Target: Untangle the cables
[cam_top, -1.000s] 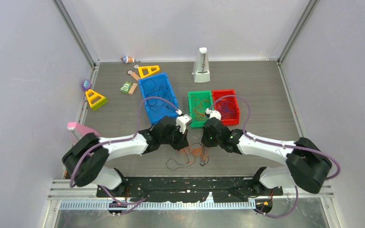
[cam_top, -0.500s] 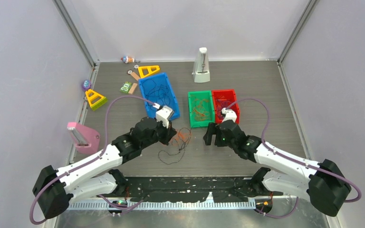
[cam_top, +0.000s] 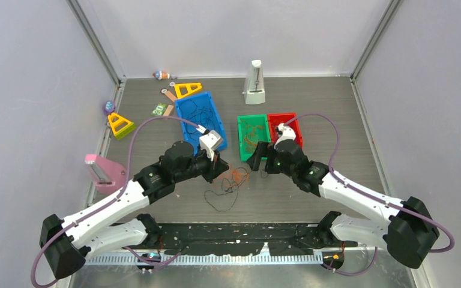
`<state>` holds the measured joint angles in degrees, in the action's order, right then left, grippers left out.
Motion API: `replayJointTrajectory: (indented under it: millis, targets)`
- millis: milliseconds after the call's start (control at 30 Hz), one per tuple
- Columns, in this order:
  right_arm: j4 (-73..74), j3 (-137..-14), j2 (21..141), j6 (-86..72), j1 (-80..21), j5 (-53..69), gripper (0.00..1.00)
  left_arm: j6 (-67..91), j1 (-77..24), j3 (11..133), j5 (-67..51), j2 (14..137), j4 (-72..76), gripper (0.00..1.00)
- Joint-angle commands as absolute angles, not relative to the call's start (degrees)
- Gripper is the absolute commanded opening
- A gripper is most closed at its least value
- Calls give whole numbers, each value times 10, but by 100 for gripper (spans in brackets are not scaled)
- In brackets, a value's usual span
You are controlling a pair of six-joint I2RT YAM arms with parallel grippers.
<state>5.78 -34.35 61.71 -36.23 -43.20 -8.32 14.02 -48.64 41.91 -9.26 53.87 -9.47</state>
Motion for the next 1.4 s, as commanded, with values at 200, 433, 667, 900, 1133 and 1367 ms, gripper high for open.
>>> replayJointTrajectory:
  millis: [200, 433, 667, 900, 1133, 1367]
  targets:
    - [62, -342, 602, -624, -416, 21, 95, 138, -488, 423, -108, 531, -99, 0]
    - [117, -346, 601, -648, -417, 42, 93, 143, -488, 415, -103, 534, -87, 0]
    - [75, -327, 611, -698, -430, 49, 89, 151, -488, 394, -103, 529, -75, 0]
    - [33, -347, 705, -722, -448, 33, 81, 152, -488, 388, -107, 519, -73, 0]
    - [36, -353, 747, -724, -440, -51, 37, 146, -488, 388, -103, 489, -89, 0]
    - [99, -310, 687, -673, -361, -99, 6, 146, -487, 418, 86, 443, -183, 0]
